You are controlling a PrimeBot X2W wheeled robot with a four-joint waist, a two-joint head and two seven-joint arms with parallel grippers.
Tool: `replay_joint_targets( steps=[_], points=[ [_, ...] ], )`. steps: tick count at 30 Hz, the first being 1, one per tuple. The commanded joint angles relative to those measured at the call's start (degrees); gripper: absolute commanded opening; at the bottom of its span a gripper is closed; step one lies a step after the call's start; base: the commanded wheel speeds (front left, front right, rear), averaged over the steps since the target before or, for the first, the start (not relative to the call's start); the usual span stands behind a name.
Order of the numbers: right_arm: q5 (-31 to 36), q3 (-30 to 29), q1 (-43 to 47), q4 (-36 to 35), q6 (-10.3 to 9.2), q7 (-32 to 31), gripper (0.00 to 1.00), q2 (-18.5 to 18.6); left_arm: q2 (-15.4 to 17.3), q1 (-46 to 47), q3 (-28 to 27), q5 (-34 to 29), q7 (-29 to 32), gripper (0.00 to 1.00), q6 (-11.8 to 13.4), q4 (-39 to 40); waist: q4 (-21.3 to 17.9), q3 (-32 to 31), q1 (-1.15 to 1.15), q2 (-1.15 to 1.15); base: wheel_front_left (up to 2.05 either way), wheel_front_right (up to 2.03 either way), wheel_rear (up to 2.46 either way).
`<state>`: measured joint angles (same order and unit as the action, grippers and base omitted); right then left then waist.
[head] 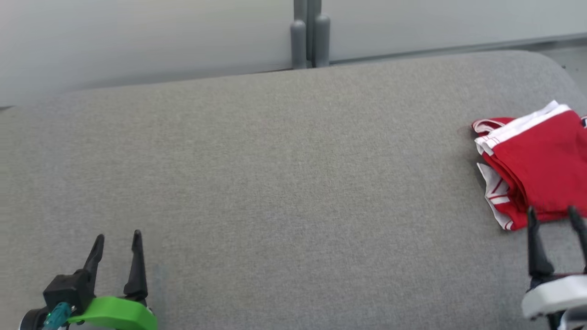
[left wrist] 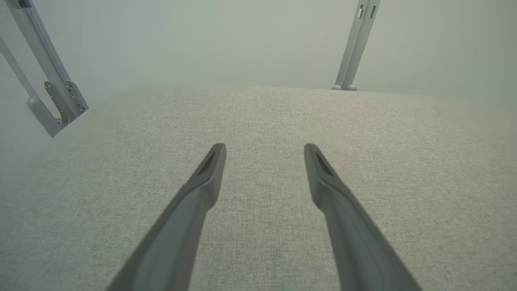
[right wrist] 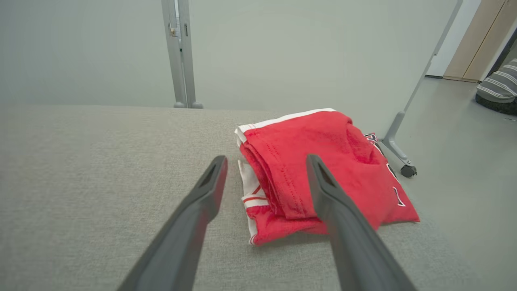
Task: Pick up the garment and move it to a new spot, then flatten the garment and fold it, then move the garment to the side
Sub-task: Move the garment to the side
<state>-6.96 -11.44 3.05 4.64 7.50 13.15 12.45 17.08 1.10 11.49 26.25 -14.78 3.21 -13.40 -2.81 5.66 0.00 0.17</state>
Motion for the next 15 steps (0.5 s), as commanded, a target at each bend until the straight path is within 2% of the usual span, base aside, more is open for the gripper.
replay_joint_targets(
  steps=[1, 6, 10, 15],
  points=[
    [1.4, -0.5, 1.7, 1.6, -0.02, 1.0, 1.0, -2.3, -0.3, -1.3, -1.4, -0.5, -0.4, 1.0, -0.4, 0.0, 3.1, -3.8, 0.0, -0.17, 0.0, 0.0, 0.0],
    [8.6, -3.9, 2.9, 6.4, -0.03, 2.1, 1.0, -7.5, -1.7, -3.6, -4.2, -2.8, -0.4, 1.0, -3.0, 1.0, 4.4, -5.1, 0.0, -0.17, 0.0, 0.0, 0.0],
    [11.7, -5.7, 2.2, 4.5, -0.03, 2.2, 1.0, -9.0, -2.8, -4.8, -6.2, -4.6, -0.4, 1.0, -5.6, 1.6, 5.1, -5.4, 0.0, -0.17, 0.0, 0.0, 0.0],
    [12.0, -6.0, 2.5, 2.2, -0.03, 2.1, 1.0, -9.5, -4.2, -5.7, -8.3, -6.5, -0.4, 1.0, -7.8, 2.1, 4.6, -5.8, 0.0, -0.17, 0.0, 0.0, 0.0]
  ],
)
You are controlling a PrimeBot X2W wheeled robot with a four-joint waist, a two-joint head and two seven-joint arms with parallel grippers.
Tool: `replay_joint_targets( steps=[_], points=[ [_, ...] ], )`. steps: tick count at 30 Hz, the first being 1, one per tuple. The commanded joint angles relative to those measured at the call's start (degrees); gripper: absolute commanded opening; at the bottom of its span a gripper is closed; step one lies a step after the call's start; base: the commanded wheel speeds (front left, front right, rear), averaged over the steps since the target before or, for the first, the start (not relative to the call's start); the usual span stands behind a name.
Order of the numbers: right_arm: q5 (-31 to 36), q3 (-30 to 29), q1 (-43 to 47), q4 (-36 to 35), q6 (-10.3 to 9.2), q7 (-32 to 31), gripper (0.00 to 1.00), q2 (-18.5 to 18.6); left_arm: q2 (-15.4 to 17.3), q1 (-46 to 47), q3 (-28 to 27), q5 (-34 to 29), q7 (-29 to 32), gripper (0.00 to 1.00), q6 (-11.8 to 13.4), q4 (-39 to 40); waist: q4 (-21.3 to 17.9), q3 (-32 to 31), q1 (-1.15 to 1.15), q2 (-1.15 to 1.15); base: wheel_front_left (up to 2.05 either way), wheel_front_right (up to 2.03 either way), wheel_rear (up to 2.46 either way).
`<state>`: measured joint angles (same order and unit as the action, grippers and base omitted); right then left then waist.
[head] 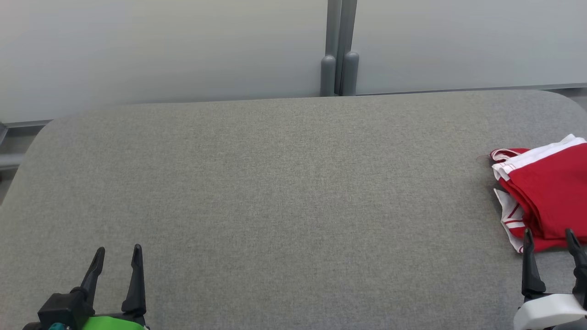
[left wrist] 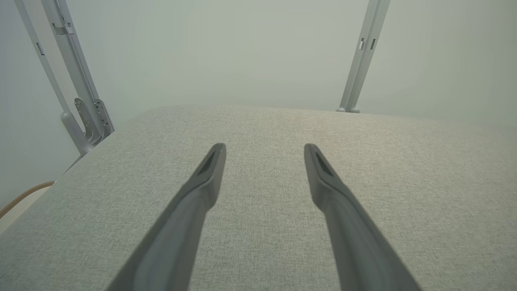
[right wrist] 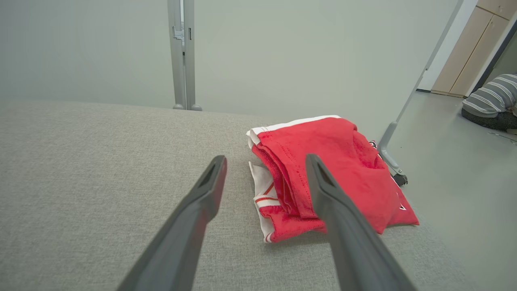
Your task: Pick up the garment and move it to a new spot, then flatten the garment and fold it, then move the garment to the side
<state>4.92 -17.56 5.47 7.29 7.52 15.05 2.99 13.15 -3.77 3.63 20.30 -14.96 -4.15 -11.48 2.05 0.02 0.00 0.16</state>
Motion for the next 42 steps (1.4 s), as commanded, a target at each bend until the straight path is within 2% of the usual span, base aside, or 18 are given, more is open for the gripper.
replay_joint_targets(
  steps=[1, 7, 18, 38, 41, 42],
  points=[
    [0.0, 0.2, 0.3, -0.7, -0.05, 0.2, 1.0, -0.1, -0.5, -0.9, -0.7, -0.8, -0.2, 1.0, -0.8, 0.2, -0.4, -0.3, 0.0, -0.16, 0.0, 0.0, 0.0],
    [0.6, -3.0, 1.4, 0.7, -0.06, 0.2, 1.0, 0.0, -2.0, -0.8, -1.5, -2.0, -0.2, 1.0, -2.1, -0.5, -0.8, -0.9, 0.0, -0.16, 0.0, 0.0, 0.0],
    [1.2, 1.0, 0.9, 0.3, -0.06, 0.3, 1.0, 0.0, -3.0, -0.6, -2.9, -3.1, -0.2, 1.0, -3.0, -1.4, -1.6, -1.4, 0.0, -0.16, 0.0, 0.0, 0.0],
    [1.4, 0.9, 0.1, 0.1, -0.06, 0.3, 1.0, 0.0, -4.3, -1.0, -5.4, -4.3, -0.2, 1.0, -3.4, -1.7, -2.2, -2.1, 0.0, -0.16, 0.0, 0.0, 0.0],
    [2.2, 2.6, 0.0, -0.8, -0.06, 0.3, 1.0, -0.1, -4.4, -1.2, -4.9, -3.8, -0.2, 1.0, -3.4, -1.6, -2.0, -2.2, 0.0, -0.16, 0.0, 0.0, 0.0],
    [2.5, 2.9, 0.5, -0.9, 0.0, 0.0, 0.0, -0.1, -4.3, -0.4, -4.9, -3.6, 0.0, 0.0, -3.2, -1.6, -2.0, -2.2, 0.0, 0.0, 0.0, 0.0, 0.0]
  ],
)
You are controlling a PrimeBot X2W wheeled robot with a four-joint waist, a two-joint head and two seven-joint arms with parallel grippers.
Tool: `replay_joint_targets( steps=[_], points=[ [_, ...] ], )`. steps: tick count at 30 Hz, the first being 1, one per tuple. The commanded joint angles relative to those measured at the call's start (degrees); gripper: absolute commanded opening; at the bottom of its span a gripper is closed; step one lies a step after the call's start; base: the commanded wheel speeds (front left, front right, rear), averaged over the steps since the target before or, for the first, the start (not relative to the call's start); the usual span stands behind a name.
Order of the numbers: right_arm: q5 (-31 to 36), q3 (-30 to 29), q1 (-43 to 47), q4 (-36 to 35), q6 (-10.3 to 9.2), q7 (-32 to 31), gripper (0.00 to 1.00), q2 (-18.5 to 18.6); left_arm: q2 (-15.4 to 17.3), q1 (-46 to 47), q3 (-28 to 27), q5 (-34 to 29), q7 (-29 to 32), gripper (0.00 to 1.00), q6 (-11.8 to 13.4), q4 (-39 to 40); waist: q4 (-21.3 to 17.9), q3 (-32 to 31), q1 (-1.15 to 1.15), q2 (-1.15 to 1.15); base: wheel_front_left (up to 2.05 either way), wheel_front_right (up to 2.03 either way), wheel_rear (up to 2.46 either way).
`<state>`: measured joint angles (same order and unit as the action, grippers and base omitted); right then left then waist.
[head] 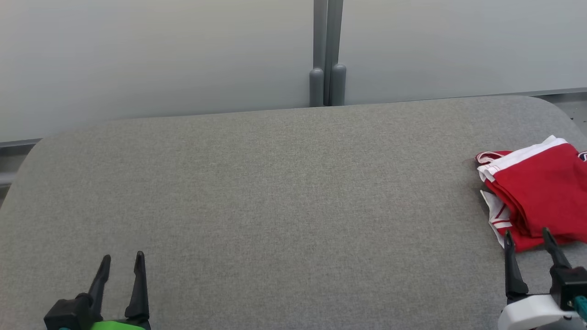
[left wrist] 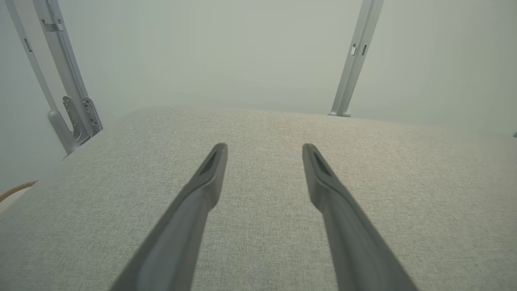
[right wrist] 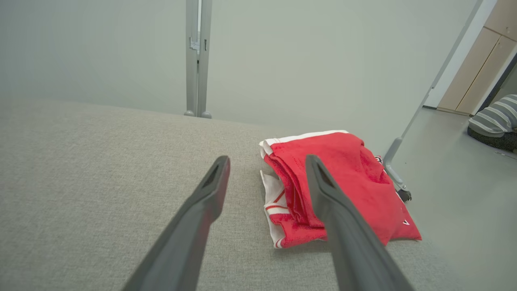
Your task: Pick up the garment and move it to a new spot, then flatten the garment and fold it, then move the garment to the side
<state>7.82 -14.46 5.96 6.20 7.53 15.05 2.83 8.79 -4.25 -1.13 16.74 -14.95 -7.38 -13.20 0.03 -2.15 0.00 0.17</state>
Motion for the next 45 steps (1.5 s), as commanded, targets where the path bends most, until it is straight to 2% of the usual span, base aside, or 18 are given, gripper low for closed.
replay_joint_targets(
  steps=[1, 5, 15, 45],
  points=[
    [-0.1, 0.2, -0.1, 0.2, 0.04, 0.0, 0.0, -0.1, -0.1, 0.0, 0.0, 0.1, 0.1, 0.0, 0.0, -0.2, 0.0, 0.0, 0.0, 0.0, 0.0, 0.0, 0.0],
    [-0.5, 0.3, 0.4, 2.6, 0.03, -0.5, 0.0, -1.0, -1.1, -0.2, 0.4, 0.4, 0.4, 0.0, 0.0, -2.4, 0.0, 0.0, 0.0, 0.0, 0.0, 0.0, 0.0],
    [-13.9, 0.5, -1.9, 3.8, 0.02, -4.1, 0.0, -0.9, -1.7, 1.6, -0.3, 10.7, 3.2, 0.0, 0.0, -2.3, 0.0, 0.2, 0.0, -0.02, 0.0, 0.0, 0.0],
    [-46.4, 3.0, -6.0, 5.2, -0.01, -10.9, 0.0, -0.4, -3.3, 5.7, -1.6, 35.2, 9.6, 0.0, -0.1, -2.1, 0.0, 0.8, 0.0, -0.05, 0.0, 0.0, 0.0]
  ],
)
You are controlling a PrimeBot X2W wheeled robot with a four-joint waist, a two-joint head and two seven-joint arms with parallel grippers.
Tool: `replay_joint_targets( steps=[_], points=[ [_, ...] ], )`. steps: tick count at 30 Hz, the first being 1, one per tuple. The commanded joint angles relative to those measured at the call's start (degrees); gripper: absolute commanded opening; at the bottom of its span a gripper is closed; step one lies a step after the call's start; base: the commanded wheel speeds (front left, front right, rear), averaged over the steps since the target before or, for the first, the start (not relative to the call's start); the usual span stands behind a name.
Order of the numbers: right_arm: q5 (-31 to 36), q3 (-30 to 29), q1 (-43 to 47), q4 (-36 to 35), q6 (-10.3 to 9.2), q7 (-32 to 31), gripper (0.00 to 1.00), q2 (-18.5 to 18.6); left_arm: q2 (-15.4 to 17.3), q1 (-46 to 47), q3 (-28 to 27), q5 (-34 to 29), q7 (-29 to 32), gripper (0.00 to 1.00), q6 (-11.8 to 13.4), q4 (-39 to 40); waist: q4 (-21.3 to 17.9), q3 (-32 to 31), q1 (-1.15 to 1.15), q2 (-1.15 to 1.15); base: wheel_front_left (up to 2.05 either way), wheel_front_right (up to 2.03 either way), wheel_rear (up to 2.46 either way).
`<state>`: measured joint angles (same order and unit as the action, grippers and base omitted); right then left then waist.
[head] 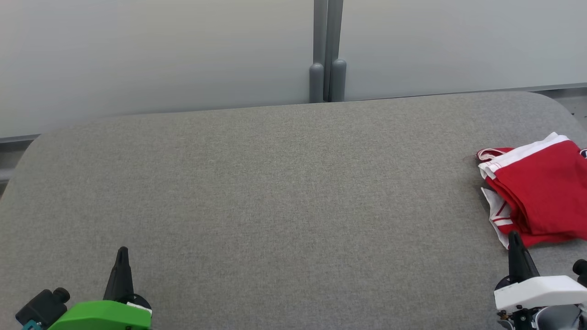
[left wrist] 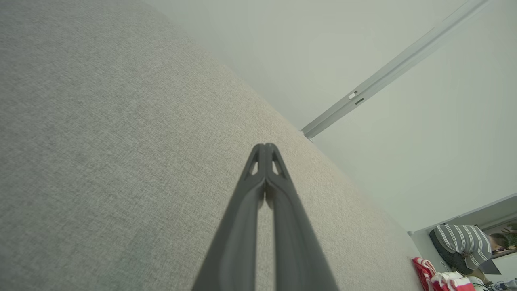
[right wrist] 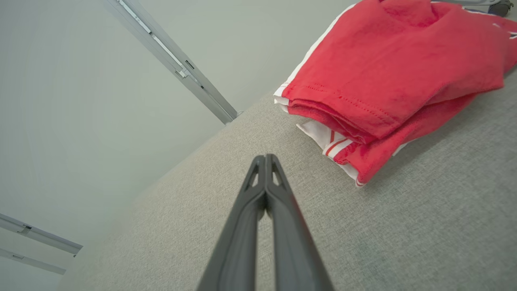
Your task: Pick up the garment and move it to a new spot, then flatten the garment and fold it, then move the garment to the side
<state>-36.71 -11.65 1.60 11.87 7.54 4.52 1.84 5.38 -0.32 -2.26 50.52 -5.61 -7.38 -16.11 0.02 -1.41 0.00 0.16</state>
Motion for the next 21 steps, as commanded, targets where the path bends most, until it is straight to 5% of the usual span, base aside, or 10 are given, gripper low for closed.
replay_joint_targets(
  steps=[1, 21],
  points=[
    [-2.8, 0.2, -1.8, -0.4, -0.02, -0.6, 0.0, 0.6, 0.1, 1.8, -0.5, 2.1, 0.4, 0.0, -0.1, 0.8, 0.0, 0.0, 0.0, -0.05, 0.0, 0.0, 0.0],
    [-18.5, 1.1, -4.0, 0.6, -0.01, -4.1, 0.0, 0.8, -0.7, 3.8, -1.2, 14.0, 3.6, 0.0, -0.1, 0.9, 0.0, 0.4, 0.0, -0.08, 0.0, 0.0, 0.0]
  ],
)
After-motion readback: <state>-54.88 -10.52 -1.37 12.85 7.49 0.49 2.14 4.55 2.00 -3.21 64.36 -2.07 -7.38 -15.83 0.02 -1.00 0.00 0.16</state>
